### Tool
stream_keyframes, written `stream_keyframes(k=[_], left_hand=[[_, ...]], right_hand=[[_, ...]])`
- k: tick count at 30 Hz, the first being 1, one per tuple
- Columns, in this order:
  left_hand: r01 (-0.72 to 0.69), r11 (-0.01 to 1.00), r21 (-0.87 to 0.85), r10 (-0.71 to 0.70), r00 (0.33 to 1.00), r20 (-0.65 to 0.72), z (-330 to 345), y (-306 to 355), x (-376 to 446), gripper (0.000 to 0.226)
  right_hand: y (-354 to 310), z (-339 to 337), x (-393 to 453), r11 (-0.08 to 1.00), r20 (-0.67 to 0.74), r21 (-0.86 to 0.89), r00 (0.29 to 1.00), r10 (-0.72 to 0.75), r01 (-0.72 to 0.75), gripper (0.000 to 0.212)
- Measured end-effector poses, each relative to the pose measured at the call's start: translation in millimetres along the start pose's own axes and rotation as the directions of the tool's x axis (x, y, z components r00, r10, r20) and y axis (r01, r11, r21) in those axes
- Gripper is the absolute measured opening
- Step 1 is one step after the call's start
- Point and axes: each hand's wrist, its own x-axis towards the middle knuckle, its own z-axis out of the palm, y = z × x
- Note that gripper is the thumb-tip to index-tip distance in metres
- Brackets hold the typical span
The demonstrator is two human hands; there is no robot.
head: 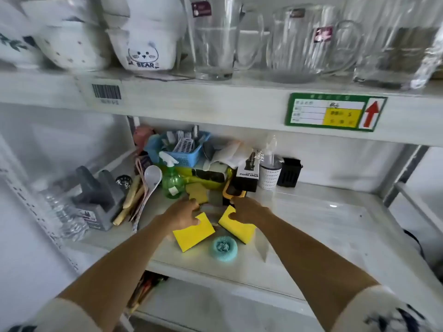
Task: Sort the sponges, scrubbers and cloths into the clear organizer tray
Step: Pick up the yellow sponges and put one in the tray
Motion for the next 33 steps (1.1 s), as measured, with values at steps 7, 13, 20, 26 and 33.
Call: stream_keyframes(k=[7,13,20,26,33], left_hand=[[0.035,0.995,0.097,-0.039,0.999,0.036,26,1,15,0.076],[0.046,0.989,0.141,-0.048,0.999,0.009,35,7,23,0.077],[0.034,0.999,0.008,-0.034,0.996,0.077,31,11,24,0.071],[0.035,0.972,-0.232,-0.014,0.995,0.094,10,22,20,0.057],[0.002,0.931,-0.365,-0.05,0.991,-0.122,-7,54,17,0.049]], right_hand=[[-7,11,21,0.991,0.052,-0.137,0.999,-0.004,0.011,0.082],[-4,7,33,0.984,0.165,-0.164,0.986,-0.036,0.064,0.086],[1,10,33,0.995,0.141,-0.057,0.988,-0.069,0.077,0.078],[10,-6,24,0.997,0.066,0.073,0.997,-0.038,0.034,0.062],[25,-32,-12,0.968,-0.064,0.234,0.992,0.112,-0.094,0.06]])
